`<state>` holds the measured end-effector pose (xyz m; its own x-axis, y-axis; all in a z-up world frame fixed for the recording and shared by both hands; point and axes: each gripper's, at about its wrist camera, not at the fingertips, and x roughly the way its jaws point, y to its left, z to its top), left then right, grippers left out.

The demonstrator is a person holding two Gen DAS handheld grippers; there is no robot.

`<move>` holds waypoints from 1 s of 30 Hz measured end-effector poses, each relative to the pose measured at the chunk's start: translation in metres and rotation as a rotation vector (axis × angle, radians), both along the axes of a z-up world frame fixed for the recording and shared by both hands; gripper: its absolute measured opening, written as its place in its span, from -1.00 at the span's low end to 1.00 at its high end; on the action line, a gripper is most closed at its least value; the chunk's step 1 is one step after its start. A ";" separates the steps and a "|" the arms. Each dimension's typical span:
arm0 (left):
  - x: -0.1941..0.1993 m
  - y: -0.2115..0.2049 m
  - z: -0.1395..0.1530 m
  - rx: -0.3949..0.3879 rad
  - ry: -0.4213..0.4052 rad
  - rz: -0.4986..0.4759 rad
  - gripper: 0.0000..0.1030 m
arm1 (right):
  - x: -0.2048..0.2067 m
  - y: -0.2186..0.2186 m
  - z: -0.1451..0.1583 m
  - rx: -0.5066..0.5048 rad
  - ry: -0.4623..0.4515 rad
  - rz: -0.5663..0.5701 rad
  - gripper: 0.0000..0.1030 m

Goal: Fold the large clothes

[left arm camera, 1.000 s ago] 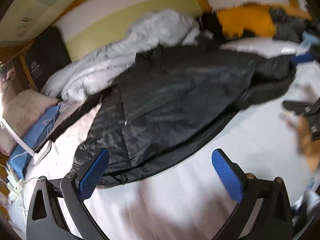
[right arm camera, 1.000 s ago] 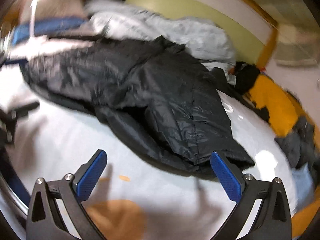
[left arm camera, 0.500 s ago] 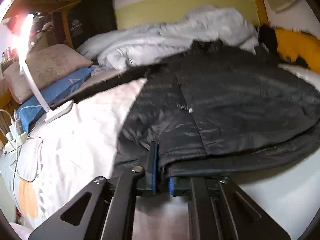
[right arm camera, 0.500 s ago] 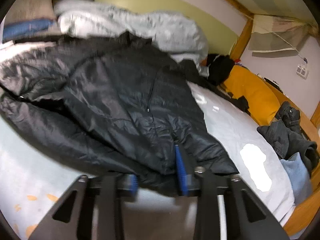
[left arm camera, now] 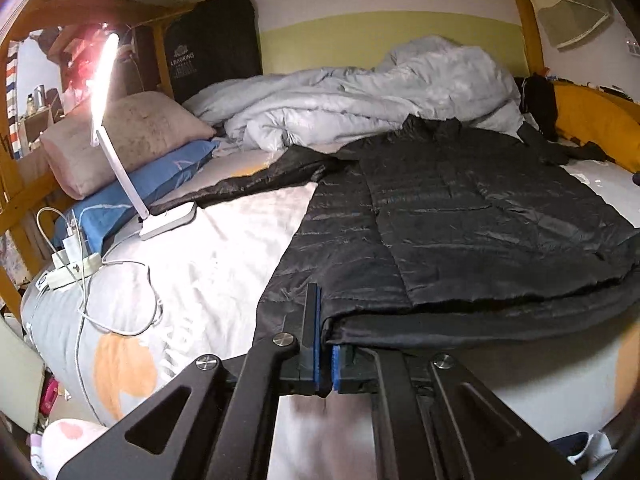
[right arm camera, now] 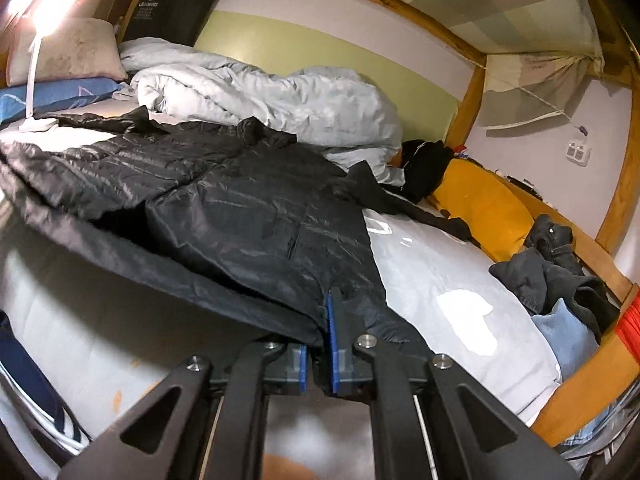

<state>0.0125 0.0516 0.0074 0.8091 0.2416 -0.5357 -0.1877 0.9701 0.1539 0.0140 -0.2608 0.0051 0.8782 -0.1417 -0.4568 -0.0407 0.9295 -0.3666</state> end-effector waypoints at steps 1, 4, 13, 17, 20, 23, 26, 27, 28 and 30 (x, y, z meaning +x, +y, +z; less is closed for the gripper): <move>0.003 0.001 0.004 -0.007 0.001 0.001 -0.91 | 0.005 -0.001 0.004 0.012 0.001 -0.002 -0.87; 0.020 0.002 0.021 -0.029 -0.043 -0.015 -0.91 | 0.037 -0.007 0.023 0.056 0.006 0.001 -0.87; 0.166 0.003 0.003 0.075 0.158 -0.006 -0.90 | 0.172 0.002 0.008 0.042 0.142 0.019 -0.86; 0.202 0.001 -0.024 0.081 0.217 -0.021 -0.81 | 0.197 0.002 -0.019 0.039 0.198 0.007 -0.86; 0.209 -0.004 -0.036 0.102 0.210 -0.034 -0.55 | 0.200 -0.005 -0.029 0.093 0.211 0.001 -0.65; 0.197 -0.001 -0.029 0.111 0.116 -0.019 0.88 | 0.189 -0.012 -0.020 0.145 0.131 -0.004 0.83; 0.166 0.009 -0.009 0.036 -0.031 -0.034 1.00 | 0.162 -0.020 0.003 0.190 -0.026 -0.021 1.00; 0.158 0.011 -0.004 0.018 -0.056 -0.046 1.00 | 0.155 -0.021 0.010 0.200 -0.050 -0.019 1.00; 0.150 0.011 0.001 0.011 -0.067 -0.053 1.00 | 0.149 -0.022 0.016 0.212 -0.070 -0.025 1.00; 0.137 0.011 0.007 -0.005 -0.076 -0.055 1.00 | 0.131 -0.027 0.029 0.261 -0.113 -0.045 1.00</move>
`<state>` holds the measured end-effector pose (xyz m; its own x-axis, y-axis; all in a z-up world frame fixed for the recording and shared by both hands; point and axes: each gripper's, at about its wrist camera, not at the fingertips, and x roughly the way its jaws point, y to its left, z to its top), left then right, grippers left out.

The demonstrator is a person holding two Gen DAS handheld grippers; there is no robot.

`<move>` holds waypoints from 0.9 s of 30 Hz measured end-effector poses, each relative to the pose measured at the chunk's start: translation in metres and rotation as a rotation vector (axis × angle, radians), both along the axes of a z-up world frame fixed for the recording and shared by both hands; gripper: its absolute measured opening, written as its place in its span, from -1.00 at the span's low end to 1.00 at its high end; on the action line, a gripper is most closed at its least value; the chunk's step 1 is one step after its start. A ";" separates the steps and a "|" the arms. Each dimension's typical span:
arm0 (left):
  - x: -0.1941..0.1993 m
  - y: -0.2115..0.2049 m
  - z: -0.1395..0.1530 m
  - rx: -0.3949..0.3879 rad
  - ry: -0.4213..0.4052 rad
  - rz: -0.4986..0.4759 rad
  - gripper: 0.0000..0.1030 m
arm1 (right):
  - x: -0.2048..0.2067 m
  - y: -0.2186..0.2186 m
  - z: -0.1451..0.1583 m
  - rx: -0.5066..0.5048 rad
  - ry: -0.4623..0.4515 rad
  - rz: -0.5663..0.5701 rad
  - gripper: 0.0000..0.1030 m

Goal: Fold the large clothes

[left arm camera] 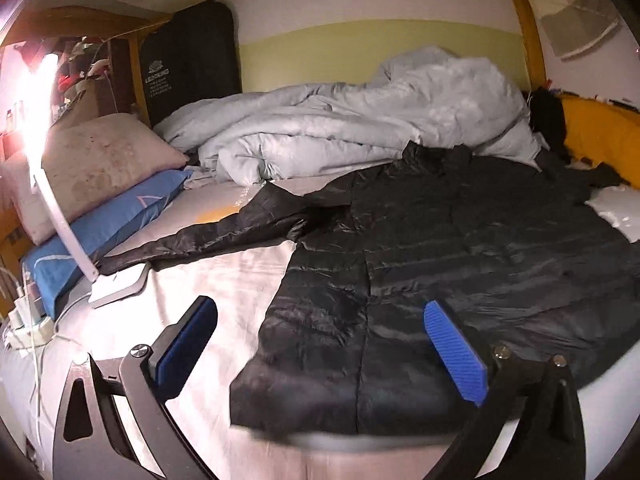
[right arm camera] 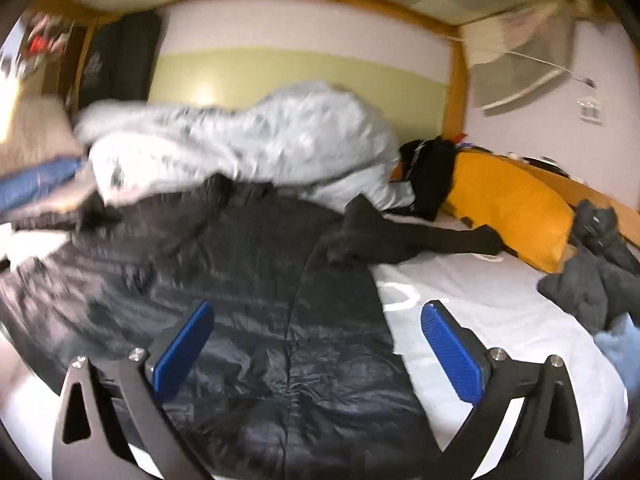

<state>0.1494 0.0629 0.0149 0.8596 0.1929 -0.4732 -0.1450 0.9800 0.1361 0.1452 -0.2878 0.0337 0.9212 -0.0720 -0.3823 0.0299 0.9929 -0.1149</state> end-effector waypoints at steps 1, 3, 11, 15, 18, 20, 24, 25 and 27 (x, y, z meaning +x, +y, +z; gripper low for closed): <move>-0.006 -0.001 0.001 -0.017 -0.004 -0.016 1.00 | -0.009 -0.002 0.003 0.030 -0.007 0.003 1.00; -0.014 -0.005 0.002 -0.059 0.007 -0.078 1.00 | -0.022 -0.003 0.004 0.069 0.012 0.031 1.00; 0.020 -0.006 -0.039 -0.153 0.238 -0.089 1.00 | 0.004 0.000 -0.043 0.210 0.298 0.153 1.00; 0.032 0.022 -0.071 -0.238 0.325 0.060 1.00 | 0.028 -0.006 -0.070 0.199 0.350 0.092 1.00; 0.031 0.024 -0.074 -0.248 0.326 0.062 1.00 | 0.045 -0.007 -0.082 0.187 0.386 0.089 1.00; 0.032 0.018 -0.074 -0.208 0.330 0.067 1.00 | 0.049 -0.007 -0.084 0.176 0.402 0.085 1.00; 0.021 0.015 -0.064 -0.184 0.262 0.040 1.00 | 0.035 -0.007 -0.077 0.153 0.356 0.071 1.00; 0.015 0.014 -0.057 -0.176 0.235 0.022 1.00 | 0.026 -0.008 -0.071 0.144 0.319 0.070 1.00; 0.003 0.010 -0.046 -0.157 0.188 -0.003 1.00 | 0.011 -0.009 -0.061 0.116 0.269 0.075 1.00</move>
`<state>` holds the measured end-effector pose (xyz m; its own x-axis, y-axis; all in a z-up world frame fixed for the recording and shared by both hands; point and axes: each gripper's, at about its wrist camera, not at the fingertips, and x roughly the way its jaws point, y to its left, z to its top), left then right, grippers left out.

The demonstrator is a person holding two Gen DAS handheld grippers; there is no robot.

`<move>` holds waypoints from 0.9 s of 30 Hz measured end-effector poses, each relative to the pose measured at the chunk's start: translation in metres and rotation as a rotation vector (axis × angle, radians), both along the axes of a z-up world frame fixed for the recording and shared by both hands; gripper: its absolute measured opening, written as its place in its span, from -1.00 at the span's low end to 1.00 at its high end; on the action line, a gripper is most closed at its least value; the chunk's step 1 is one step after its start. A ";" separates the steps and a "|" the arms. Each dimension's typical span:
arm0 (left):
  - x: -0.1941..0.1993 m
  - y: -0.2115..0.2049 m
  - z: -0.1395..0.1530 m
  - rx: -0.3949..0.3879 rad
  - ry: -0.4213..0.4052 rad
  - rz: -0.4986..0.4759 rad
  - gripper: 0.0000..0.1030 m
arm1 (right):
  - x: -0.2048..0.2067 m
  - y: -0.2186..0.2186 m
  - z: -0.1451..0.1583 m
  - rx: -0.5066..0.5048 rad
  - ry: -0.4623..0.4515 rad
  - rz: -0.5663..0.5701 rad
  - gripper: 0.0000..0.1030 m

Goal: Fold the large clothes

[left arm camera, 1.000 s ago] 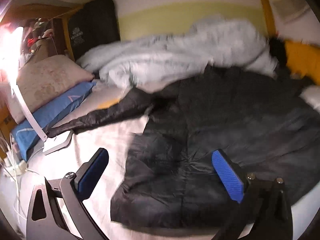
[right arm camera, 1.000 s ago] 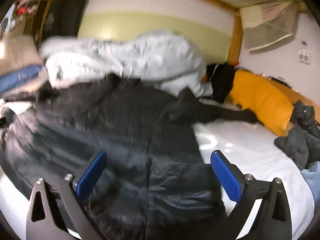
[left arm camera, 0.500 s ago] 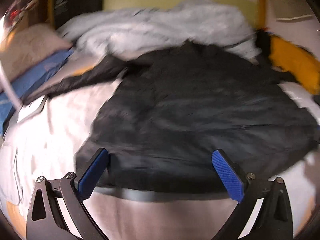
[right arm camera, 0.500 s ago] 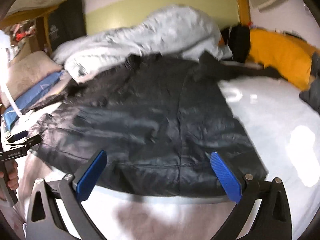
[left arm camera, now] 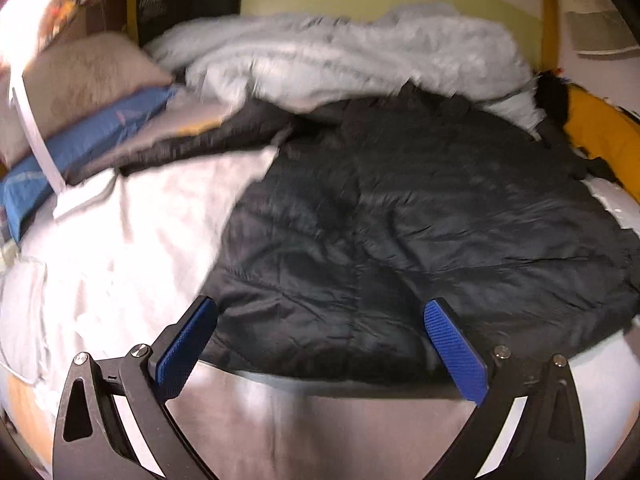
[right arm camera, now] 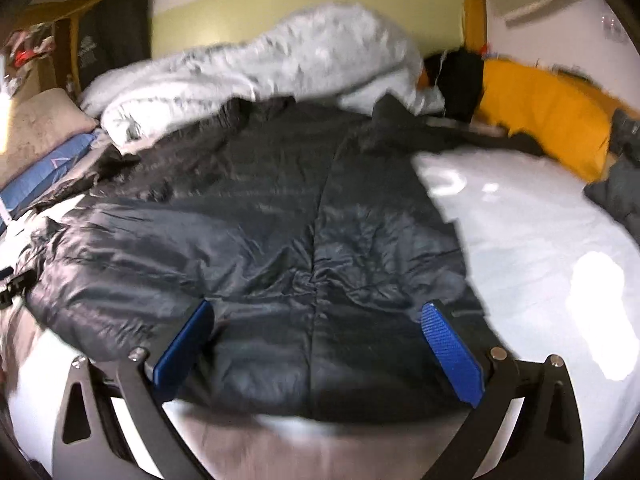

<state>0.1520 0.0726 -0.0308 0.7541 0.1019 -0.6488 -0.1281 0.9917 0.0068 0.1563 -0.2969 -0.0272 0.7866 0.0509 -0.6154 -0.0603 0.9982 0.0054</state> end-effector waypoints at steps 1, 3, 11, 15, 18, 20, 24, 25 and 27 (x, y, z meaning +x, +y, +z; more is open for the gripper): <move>-0.008 -0.002 0.008 -0.002 -0.030 -0.009 1.00 | -0.010 0.000 0.008 -0.022 -0.033 0.003 1.00; -0.024 -0.006 0.024 -0.013 -0.094 -0.035 1.00 | -0.024 0.001 0.022 -0.038 -0.084 0.011 1.00; -0.079 -0.025 0.066 0.014 -0.310 -0.135 1.00 | -0.062 0.016 0.048 -0.026 -0.206 0.055 1.00; -0.091 -0.031 0.072 0.016 -0.351 -0.170 1.00 | -0.072 0.031 0.044 -0.082 -0.228 0.091 1.00; -0.087 -0.037 0.067 0.038 -0.319 -0.190 1.00 | -0.077 0.043 0.039 -0.146 -0.223 0.126 1.00; -0.080 -0.043 0.060 0.068 -0.266 -0.240 1.00 | -0.076 0.051 0.034 -0.186 -0.199 0.169 1.00; -0.067 -0.068 0.033 0.188 -0.129 -0.341 1.00 | -0.069 0.070 0.017 -0.286 -0.136 0.225 1.00; -0.065 -0.075 0.026 0.234 -0.106 -0.344 1.00 | -0.068 0.074 0.012 -0.314 -0.127 0.227 1.00; -0.058 -0.086 0.012 0.300 -0.064 -0.349 1.00 | -0.060 0.082 0.000 -0.395 -0.101 0.220 1.00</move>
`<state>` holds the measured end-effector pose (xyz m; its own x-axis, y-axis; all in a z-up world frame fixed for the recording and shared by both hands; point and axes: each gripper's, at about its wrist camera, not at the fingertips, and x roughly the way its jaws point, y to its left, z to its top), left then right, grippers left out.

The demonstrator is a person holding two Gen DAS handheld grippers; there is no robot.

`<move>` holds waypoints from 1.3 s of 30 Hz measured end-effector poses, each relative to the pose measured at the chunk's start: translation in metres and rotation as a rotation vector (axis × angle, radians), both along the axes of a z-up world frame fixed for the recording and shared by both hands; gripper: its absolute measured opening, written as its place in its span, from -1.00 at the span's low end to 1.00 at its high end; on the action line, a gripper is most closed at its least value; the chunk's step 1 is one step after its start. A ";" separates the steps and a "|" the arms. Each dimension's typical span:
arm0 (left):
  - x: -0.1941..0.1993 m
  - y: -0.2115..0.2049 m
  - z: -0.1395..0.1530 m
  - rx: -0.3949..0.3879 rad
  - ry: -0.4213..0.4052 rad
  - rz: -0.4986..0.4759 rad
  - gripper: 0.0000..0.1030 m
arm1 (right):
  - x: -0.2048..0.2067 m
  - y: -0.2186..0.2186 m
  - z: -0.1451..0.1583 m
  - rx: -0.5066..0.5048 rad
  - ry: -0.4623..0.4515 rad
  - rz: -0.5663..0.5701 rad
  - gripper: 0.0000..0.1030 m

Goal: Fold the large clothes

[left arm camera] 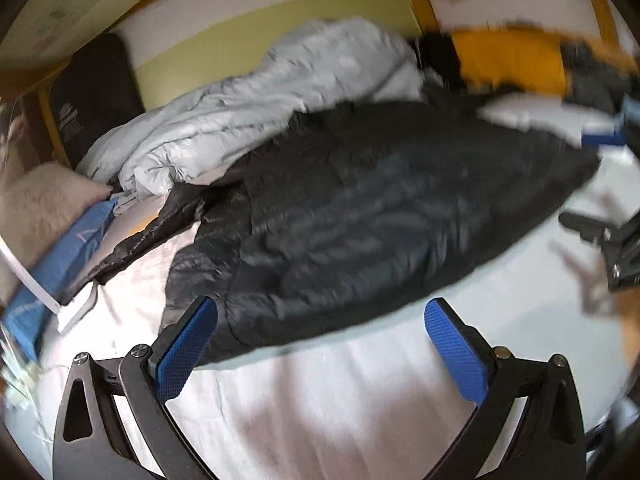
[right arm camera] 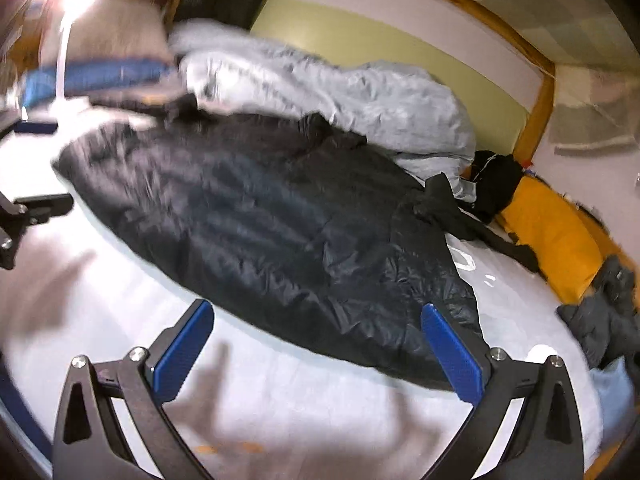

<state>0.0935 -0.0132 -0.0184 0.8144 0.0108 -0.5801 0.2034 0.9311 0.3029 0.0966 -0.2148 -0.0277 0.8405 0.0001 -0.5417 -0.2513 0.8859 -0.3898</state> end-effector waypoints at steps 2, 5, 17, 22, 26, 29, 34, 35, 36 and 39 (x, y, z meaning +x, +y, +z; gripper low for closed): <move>0.005 -0.005 -0.011 0.061 0.010 0.015 1.00 | 0.008 0.006 -0.014 -0.084 0.007 -0.031 1.00; 0.018 -0.002 -0.028 0.132 0.040 0.063 1.00 | 0.022 0.003 -0.028 -0.149 0.033 -0.094 1.00; 0.055 0.071 -0.028 -0.103 0.044 0.276 -0.12 | 0.045 -0.047 -0.016 0.008 -0.025 -0.256 0.80; 0.039 0.073 -0.016 -0.125 0.027 0.309 -0.88 | 0.033 -0.057 -0.001 0.050 -0.045 -0.317 -0.63; 0.017 0.075 0.007 -0.182 0.039 0.308 -0.88 | 0.014 -0.060 0.014 0.086 -0.077 -0.317 -0.70; -0.006 0.075 0.021 -0.192 0.025 0.314 -0.88 | -0.004 -0.065 0.029 0.132 -0.067 -0.298 -0.70; -0.044 0.078 0.025 -0.194 0.066 0.312 -0.88 | -0.040 -0.074 0.034 0.172 -0.018 -0.278 -0.70; -0.048 0.077 0.023 -0.189 0.088 0.310 -0.88 | -0.044 -0.076 0.033 0.173 -0.010 -0.277 -0.70; -0.053 0.078 0.019 -0.189 0.107 0.307 -0.88 | -0.049 -0.077 0.032 0.176 0.003 -0.277 -0.69; -0.061 0.079 0.013 -0.191 0.138 0.307 -0.87 | -0.055 -0.079 0.030 0.176 0.029 -0.274 -0.62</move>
<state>0.0324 0.0655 -0.0055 0.7044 0.1234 -0.6990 -0.0674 0.9919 0.1073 0.0411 -0.2938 0.0018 0.8064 -0.1284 -0.5772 -0.0026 0.9753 -0.2207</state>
